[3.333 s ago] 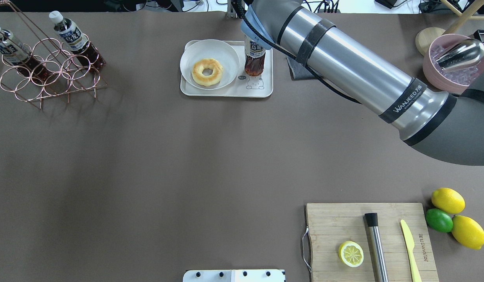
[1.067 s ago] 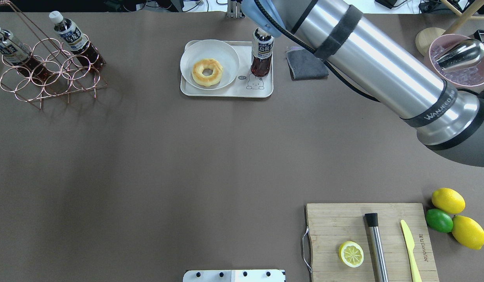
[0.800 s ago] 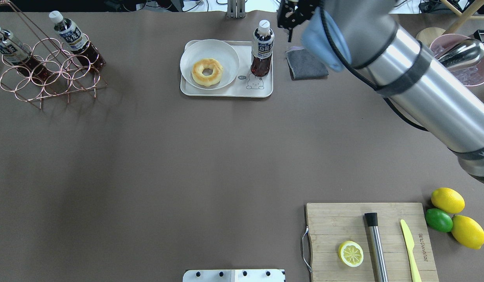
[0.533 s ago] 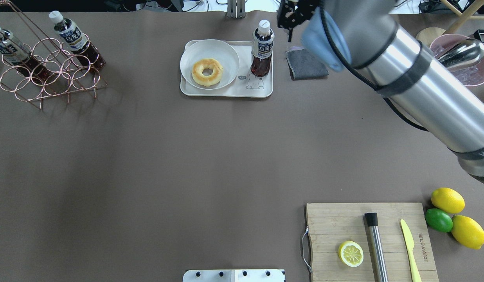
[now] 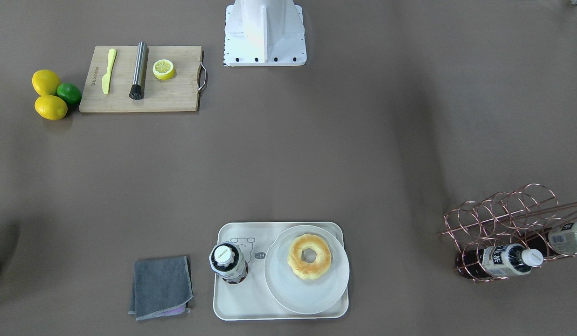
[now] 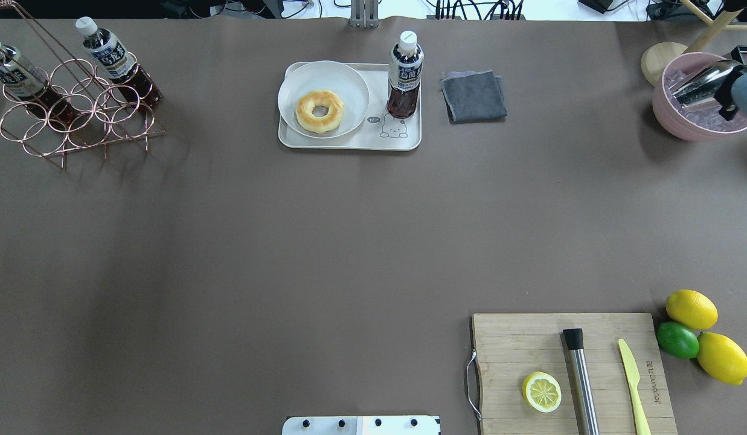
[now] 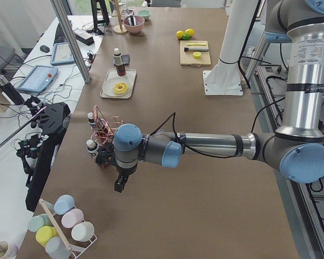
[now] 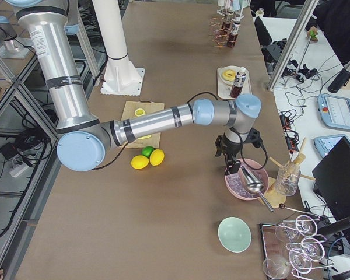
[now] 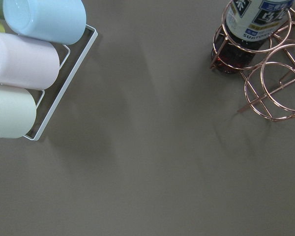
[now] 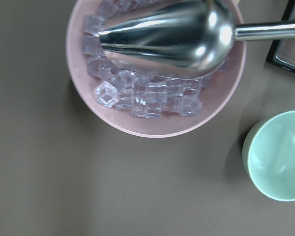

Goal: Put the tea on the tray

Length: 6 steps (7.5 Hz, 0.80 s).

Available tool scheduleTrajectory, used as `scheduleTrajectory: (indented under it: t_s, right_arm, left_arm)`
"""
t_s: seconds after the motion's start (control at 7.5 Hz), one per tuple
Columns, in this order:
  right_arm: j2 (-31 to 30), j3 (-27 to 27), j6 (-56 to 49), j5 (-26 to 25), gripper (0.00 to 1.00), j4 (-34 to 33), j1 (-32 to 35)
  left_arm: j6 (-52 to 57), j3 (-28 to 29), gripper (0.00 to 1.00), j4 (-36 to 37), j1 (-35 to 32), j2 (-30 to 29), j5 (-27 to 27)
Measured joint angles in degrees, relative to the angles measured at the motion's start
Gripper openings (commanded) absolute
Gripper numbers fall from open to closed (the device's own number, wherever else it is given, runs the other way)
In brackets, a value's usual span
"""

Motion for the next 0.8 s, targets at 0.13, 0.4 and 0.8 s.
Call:
scheduleTrajectory:
  t_s: [0.13, 0.4, 0.8]
  right_arm:
    - [-2.3, -4.8, -1.5, 3.5, 1.00, 6.8, 3.2]
    - [-5.8, -9.2, -2.6, 6.8, 1.00, 12.6, 7.5]
    - [-7.5, -9.5, -0.6, 7.0, 1.00, 13.2, 8.9]
  left_arm:
    - [0.0, 0.0, 0.98, 0.0, 0.0, 0.0, 0.0]
    - [0.0, -0.1, 0.98, 0.1, 0.0, 0.0, -0.1]
    - [0.1, 0.0, 0.98, 0.1, 0.0, 0.1, -0.1]
